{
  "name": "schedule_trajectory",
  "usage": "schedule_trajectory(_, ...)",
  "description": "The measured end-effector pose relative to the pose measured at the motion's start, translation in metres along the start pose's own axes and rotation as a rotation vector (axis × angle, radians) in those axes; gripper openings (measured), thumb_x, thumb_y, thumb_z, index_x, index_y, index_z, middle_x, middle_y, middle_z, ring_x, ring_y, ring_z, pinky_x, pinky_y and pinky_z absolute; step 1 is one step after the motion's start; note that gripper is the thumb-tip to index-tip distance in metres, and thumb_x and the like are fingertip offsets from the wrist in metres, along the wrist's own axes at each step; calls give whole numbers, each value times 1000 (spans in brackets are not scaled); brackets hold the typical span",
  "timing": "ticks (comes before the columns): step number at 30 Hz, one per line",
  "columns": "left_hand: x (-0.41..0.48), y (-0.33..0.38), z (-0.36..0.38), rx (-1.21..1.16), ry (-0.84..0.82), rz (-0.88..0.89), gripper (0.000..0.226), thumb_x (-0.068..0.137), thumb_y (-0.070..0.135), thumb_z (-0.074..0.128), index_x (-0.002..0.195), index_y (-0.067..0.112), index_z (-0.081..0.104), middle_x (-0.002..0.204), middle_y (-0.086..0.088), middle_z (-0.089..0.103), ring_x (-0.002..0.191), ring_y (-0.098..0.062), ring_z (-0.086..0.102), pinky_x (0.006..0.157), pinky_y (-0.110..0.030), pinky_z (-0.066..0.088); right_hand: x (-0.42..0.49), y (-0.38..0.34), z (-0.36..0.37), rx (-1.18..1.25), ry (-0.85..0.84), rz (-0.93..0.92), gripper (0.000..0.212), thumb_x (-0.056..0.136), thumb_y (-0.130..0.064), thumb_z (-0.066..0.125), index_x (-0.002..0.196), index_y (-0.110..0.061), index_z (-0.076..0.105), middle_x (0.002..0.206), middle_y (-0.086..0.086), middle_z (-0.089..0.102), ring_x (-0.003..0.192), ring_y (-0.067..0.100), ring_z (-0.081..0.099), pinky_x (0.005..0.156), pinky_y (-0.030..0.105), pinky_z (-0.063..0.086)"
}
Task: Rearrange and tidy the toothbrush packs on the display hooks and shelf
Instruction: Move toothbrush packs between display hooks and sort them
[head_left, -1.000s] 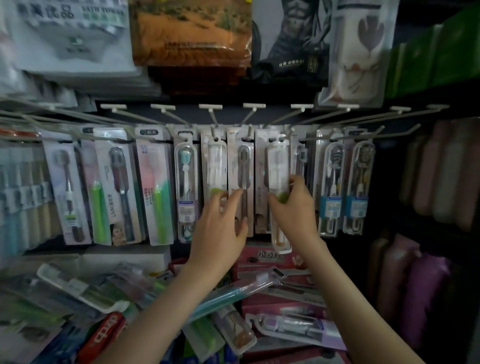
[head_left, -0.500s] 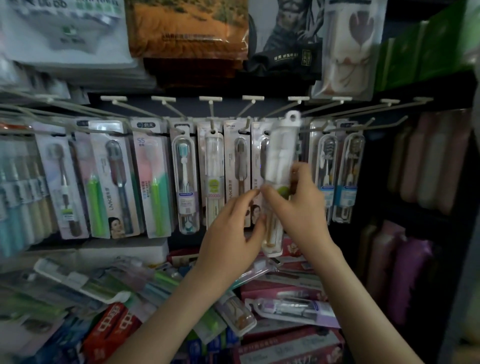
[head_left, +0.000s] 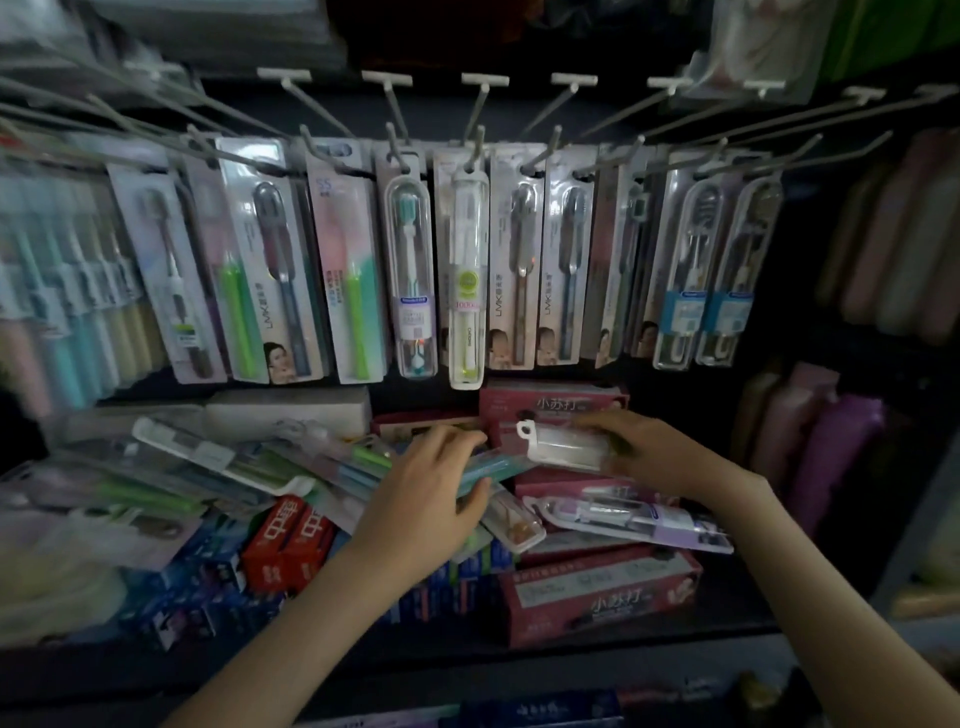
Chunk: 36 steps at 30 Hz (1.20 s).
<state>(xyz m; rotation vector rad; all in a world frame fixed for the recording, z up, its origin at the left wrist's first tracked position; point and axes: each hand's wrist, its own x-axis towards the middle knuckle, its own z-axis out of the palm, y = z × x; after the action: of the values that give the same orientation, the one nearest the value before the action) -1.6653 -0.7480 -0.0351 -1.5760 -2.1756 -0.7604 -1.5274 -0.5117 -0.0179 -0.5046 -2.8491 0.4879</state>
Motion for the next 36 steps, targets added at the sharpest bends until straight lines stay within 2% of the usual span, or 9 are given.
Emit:
schedule_trajectory(4,1,3,13,16,-35,4,50,95,38,47,142,21,38,136,2,41,121,-13,42,97,-22,34,3,17,7,20,90,53,50,87,0,58,132,-19,47,136,3,48,124,19,45,91,12,28)
schedule_trajectory(7,5,7,21,35,-36,-20,53,96,38,46,145,22,33,140,1,38,124,-16,40,100,-25,34,12,14,13,-43,125,17,52,90,-3,56,138,-19,44,139,5,47,129,23,42,104,25,30)
schedule_trajectory(10,11,9,26,37,-22,-47,55,96,38,46,146,22,30,143,1,35,128,-16,38,102,-25,32,22,8,23,-178,147,-70,55,95,-11,50,144,-28,32,145,2,40,134,24,33,111,39,24)
schedule_trajectory(13,17,6,27,26,-16,-77,54,96,36,47,145,21,31,142,1,37,128,-16,37,103,-26,33,32,5,31,-319,165,-35,55,101,-18,39,148,-35,16,152,-5,27,135,22,24,109,40,16)
schedule_trajectory(17,21,3,23,43,-12,-109,52,95,35,48,144,21,33,136,-1,40,123,-18,41,96,-27,37,39,1,40,-321,173,-41,59,100,-22,39,149,-34,8,153,-5,23,136,23,22,111,42,12)
schedule_trajectory(23,17,-2,23,43,-4,-104,51,95,35,49,143,23,35,137,-1,41,123,-19,42,96,-30,41,30,5,51,-287,230,-100,69,94,-31,52,149,-30,11,151,-3,27,138,21,21,112,40,12)
schedule_trajectory(29,14,-2,17,52,35,-74,51,95,35,48,142,21,35,134,-1,42,120,-18,45,95,-30,42,20,-9,48,-276,214,-98,63,96,-30,50,149,-29,16,152,-3,24,138,20,20,111,36,12)
schedule_trajectory(33,5,-13,-8,51,146,-108,49,95,34,47,141,19,38,136,-2,42,121,-18,45,94,-27,41,19,-50,43,-223,424,-217,57,94,-25,53,146,-19,30,142,6,42,126,22,33,96,38,26)
schedule_trajectory(36,-10,-31,-41,99,290,-144,49,93,27,53,140,18,41,133,-6,47,113,-21,52,82,-31,49,27,-104,43,-163,622,-377,57,88,-14,59,141,-16,38,126,7,53,111,19,37,85,35,32)
